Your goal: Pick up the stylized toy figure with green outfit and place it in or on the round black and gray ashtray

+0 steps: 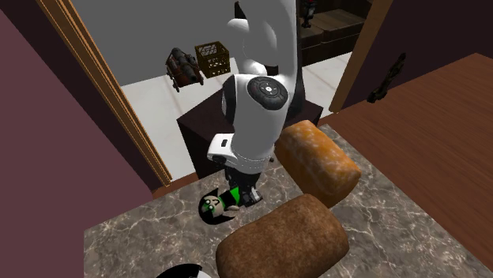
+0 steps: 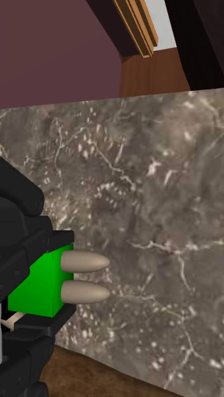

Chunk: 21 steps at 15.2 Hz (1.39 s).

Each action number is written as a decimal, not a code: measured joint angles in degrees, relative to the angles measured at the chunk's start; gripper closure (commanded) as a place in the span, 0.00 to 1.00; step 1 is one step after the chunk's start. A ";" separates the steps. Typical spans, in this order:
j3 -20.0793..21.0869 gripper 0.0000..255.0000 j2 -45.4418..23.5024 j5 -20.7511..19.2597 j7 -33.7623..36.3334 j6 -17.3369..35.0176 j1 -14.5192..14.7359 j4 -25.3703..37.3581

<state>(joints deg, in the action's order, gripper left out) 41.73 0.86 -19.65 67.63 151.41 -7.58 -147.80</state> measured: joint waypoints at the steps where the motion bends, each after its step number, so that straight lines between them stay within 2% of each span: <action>1: 0.07 1.00 1.34 2.19 -1.73 -0.64 0.21 -0.13; 7: -0.86 1.00 6.84 10.66 -8.47 -4.74 2.07 0.41; 13: -2.50 1.00 11.32 16.00 -12.87 -9.46 4.08 1.74; 15: -2.20 1.00 8.85 13.92 -12.17 -10.08 2.75 4.38; 18: -0.95 1.00 1.43 6.99 -8.09 -11.42 0.42 11.06; 21: -1.35 1.00 -6.68 0.12 -4.83 -14.64 0.04 19.74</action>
<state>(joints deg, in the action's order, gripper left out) 40.38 -5.81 -19.53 62.80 136.77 -7.54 -128.06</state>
